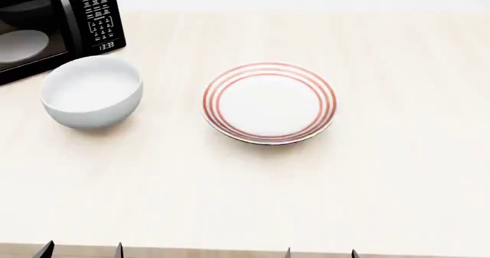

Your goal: Pick up the white bowl and put it on the plate.

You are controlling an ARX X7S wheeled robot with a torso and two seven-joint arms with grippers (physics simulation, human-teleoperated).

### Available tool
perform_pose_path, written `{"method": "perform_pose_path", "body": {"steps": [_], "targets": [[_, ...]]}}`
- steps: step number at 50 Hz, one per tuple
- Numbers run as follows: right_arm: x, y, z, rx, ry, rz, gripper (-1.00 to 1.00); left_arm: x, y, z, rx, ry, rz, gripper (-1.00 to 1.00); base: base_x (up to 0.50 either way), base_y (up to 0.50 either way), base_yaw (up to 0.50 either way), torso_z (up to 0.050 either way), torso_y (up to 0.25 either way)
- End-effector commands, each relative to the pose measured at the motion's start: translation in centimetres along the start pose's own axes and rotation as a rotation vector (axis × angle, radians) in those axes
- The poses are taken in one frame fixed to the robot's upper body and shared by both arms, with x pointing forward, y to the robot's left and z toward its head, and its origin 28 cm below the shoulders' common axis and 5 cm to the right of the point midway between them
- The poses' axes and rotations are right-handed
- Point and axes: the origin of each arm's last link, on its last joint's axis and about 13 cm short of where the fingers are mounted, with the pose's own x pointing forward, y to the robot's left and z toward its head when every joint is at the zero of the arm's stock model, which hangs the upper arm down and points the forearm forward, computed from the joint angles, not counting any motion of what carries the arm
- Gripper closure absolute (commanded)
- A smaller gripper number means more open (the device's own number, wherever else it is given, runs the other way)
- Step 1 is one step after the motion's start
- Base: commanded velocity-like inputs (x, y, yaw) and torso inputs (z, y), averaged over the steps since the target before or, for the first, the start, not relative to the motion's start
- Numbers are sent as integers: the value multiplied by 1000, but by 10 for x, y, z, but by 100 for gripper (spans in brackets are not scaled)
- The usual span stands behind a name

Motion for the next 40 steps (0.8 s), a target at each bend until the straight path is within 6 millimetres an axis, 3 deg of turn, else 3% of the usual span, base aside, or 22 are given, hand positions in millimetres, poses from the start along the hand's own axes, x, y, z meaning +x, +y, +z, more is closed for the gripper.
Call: {"method": "perform_pose_path", "body": {"steps": [1, 27, 40], "targets": [[0, 1, 0, 5, -7, 8, -100, 0, 0, 0, 0, 0, 0, -100, 0, 0, 0, 0, 0], [-3, 2, 4, -6, -46, 12, -100, 0, 3, 2, -37, -26, -10, -100, 0, 0, 0, 0, 0], [-9, 4, 29, -10, -127, 4, -100, -8, 2, 19, 43, -144, 8, -100, 0, 0, 0, 0, 0]]}}
